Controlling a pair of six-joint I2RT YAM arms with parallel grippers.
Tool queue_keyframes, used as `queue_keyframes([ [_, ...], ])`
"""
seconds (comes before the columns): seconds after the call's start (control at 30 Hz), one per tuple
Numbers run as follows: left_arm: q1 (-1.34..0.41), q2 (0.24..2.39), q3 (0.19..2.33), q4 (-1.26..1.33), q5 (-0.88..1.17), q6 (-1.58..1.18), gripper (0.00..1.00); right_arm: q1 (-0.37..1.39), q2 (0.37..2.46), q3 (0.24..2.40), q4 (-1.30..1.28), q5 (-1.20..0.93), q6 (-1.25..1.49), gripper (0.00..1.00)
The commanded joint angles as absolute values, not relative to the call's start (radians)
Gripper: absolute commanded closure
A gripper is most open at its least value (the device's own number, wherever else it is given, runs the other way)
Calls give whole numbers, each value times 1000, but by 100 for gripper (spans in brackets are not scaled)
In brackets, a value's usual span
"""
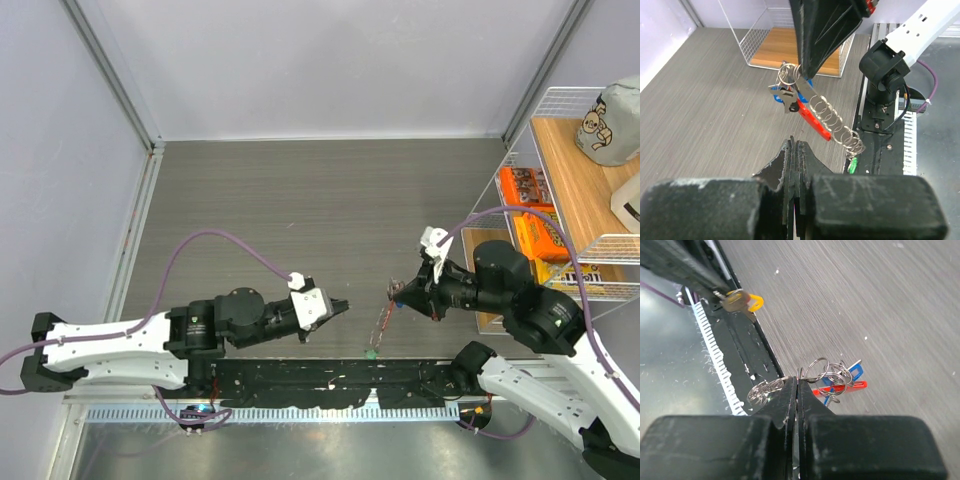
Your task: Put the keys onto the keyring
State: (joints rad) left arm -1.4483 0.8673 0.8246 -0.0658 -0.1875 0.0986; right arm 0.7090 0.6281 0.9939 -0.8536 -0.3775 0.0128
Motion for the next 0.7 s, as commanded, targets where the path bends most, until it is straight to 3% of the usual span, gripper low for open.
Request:
queue_keyframes([
  [0.0, -1448, 805, 838, -46, -229, 52, 100, 727, 653, 1107, -805, -500, -126, 94],
  [0.17, -1448, 721, 789, 60, -183, 22, 100, 820, 701, 1146, -799, -500, -207, 94],
  [0.4, -1448, 664, 813, 67, -120, -35, 100, 1115, 742, 1180, -775, -263, -331, 94],
  [0.67, -1448, 663, 833, 84, -25, -98, 100, 1247, 802, 1204, -747, -98, -477, 94],
])
